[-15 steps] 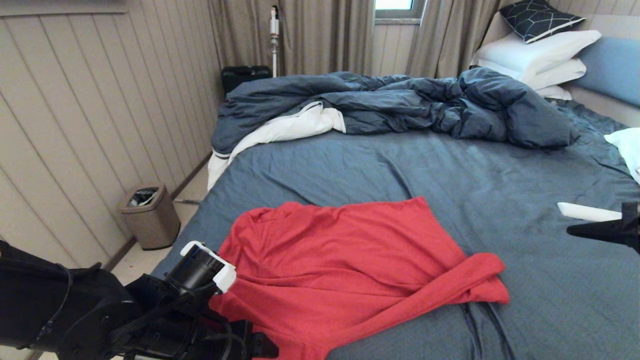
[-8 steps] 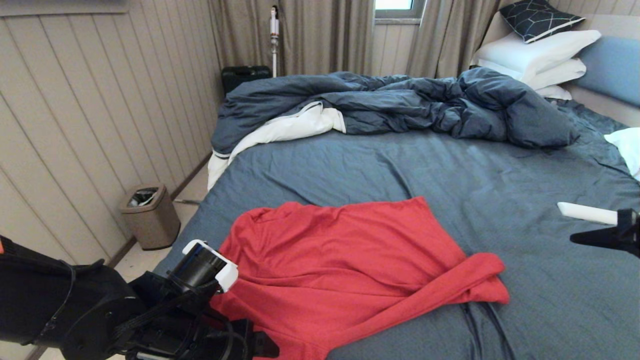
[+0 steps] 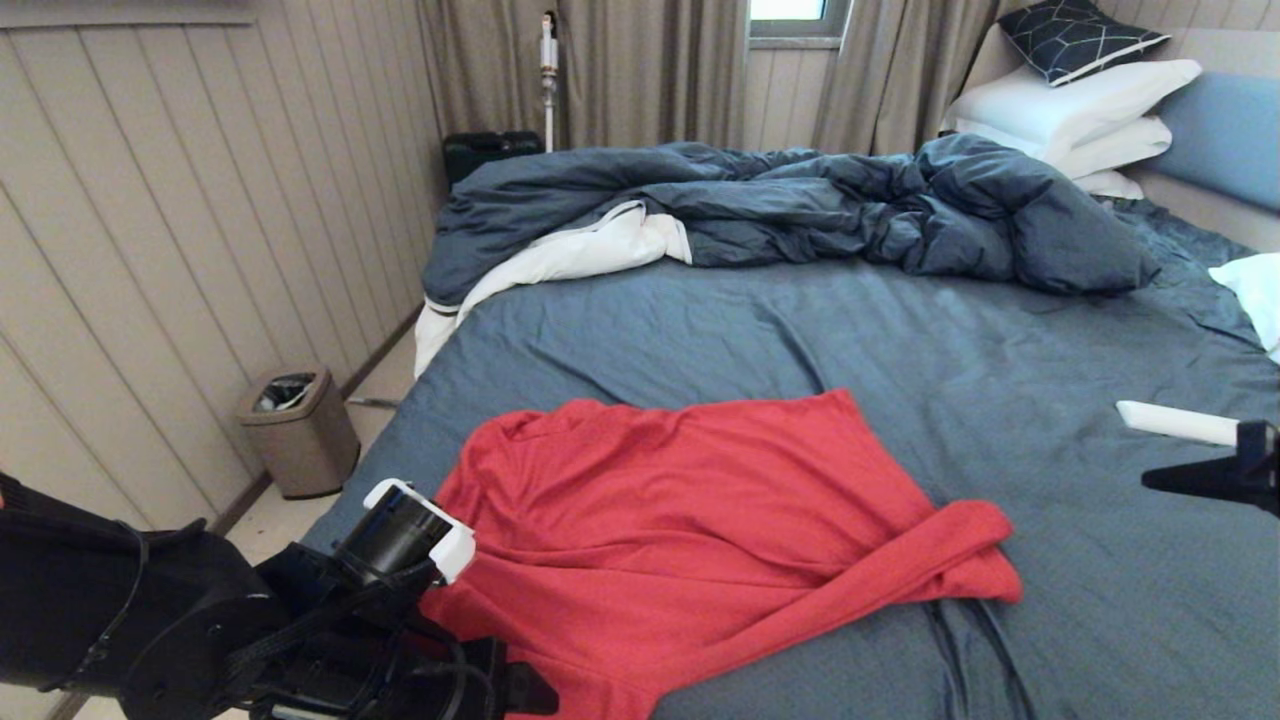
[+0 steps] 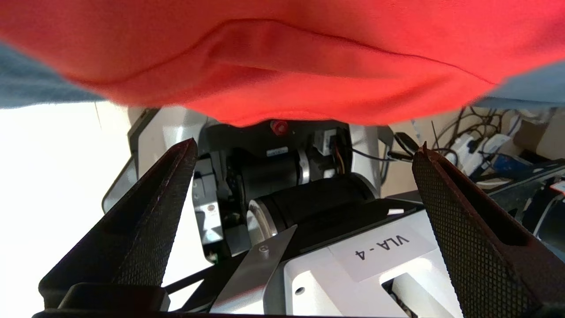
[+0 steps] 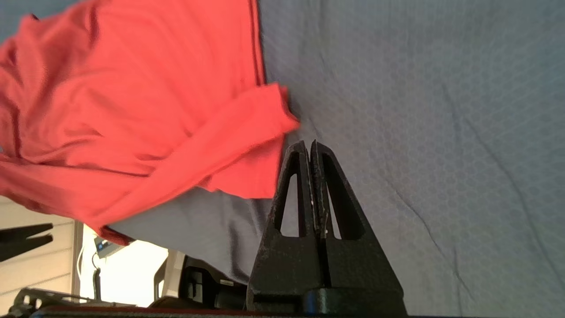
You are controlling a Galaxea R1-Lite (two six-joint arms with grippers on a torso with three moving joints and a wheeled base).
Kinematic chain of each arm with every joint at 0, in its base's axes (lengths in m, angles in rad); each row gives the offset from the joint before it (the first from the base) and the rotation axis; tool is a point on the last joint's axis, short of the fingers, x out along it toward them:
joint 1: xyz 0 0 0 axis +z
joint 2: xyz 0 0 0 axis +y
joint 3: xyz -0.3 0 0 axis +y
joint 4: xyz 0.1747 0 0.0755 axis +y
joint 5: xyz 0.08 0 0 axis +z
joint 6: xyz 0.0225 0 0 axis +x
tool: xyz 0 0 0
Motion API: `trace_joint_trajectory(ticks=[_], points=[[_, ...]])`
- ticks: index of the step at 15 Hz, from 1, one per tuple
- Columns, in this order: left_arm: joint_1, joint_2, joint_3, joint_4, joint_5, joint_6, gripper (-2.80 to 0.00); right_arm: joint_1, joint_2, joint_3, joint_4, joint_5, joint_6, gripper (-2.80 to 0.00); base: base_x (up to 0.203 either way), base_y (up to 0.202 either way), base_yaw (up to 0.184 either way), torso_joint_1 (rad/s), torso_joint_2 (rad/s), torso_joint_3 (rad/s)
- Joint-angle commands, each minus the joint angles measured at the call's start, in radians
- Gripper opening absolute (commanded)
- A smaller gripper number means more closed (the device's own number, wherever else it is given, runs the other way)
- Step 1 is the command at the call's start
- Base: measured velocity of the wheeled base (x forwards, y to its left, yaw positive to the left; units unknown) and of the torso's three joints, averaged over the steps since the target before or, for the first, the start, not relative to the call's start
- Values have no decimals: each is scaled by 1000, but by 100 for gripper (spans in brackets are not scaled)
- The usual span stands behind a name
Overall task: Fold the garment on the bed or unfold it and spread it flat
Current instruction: Fold the red T-shirt
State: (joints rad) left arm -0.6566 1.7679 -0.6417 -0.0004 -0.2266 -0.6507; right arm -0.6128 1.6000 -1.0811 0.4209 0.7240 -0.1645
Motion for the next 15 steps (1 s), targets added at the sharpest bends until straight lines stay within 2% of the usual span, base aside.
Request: trace_joint_trajectory(ticks=[1, 5, 12, 14, 15], points=[[0, -1, 1, -1, -2, -6, 0, 1, -2, 5, 2, 5, -1, -280, 0, 0, 0, -105, 349, 259], [0, -11, 10, 0, -2, -7, 0, 1, -15, 18, 1, 6, -3, -280, 0, 0, 0, -63, 342, 254], [-11, -47, 53, -1, 0, -24, 0, 1, -29, 27, -3, 10, -7, -280, 0, 0, 0, -13, 38, 30], [-11, -51, 53, -2, 45, -38, 0, -1, -21, 16, -2, 7, -1, -280, 0, 0, 0, 0, 0, 0], [-11, -48, 56, -4, 98, -42, 0, -4, -10, 15, -2, 5, 0, -280, 0, 0, 0, 0, 0, 0]])
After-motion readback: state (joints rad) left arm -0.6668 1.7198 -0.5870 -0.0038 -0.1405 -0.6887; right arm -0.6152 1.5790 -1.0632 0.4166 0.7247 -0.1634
